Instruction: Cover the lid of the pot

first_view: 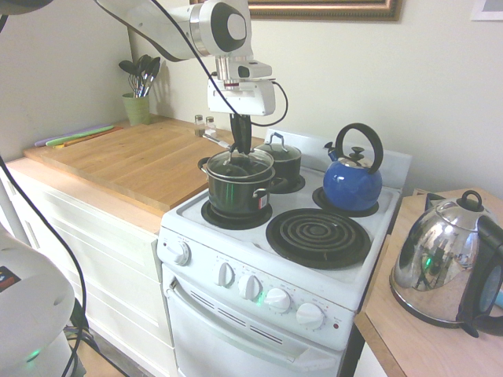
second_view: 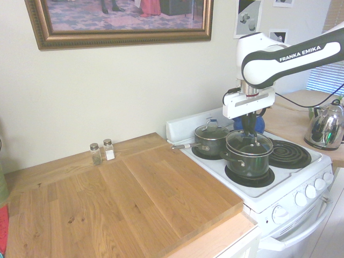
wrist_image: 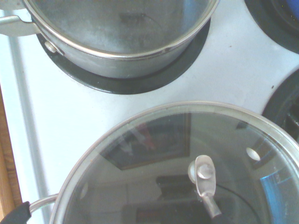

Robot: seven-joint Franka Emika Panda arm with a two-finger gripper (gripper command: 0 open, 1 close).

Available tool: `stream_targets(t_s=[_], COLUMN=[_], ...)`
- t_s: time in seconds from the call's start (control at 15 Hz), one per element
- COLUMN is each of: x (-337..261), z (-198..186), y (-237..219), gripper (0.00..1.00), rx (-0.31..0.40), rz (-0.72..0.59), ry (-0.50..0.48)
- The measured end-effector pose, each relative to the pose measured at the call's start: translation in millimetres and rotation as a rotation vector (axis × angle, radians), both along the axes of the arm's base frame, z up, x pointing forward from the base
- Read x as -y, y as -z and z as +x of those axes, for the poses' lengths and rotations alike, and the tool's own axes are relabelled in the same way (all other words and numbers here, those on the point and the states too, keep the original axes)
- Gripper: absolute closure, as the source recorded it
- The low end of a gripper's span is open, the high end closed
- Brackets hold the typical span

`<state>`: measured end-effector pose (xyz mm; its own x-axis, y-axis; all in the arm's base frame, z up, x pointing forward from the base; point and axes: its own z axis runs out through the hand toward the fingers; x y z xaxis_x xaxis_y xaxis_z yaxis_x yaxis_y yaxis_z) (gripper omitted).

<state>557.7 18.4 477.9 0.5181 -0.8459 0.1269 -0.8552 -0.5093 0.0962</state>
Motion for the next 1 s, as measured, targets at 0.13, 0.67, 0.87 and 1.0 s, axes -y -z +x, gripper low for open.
stream_targets(t_s=[0.13,0.67,0.87,1.0], x=[5,7,6,6], z=[1,9,9,9], y=[7,17,16,16], gripper=[1.00,0.00,0.00,0.00], rx=[-0.015,-0.029,-0.028,-0.028], rz=[-0.001,0.013,0.017,0.018], ry=[0.009,0.015,0.014,0.013])
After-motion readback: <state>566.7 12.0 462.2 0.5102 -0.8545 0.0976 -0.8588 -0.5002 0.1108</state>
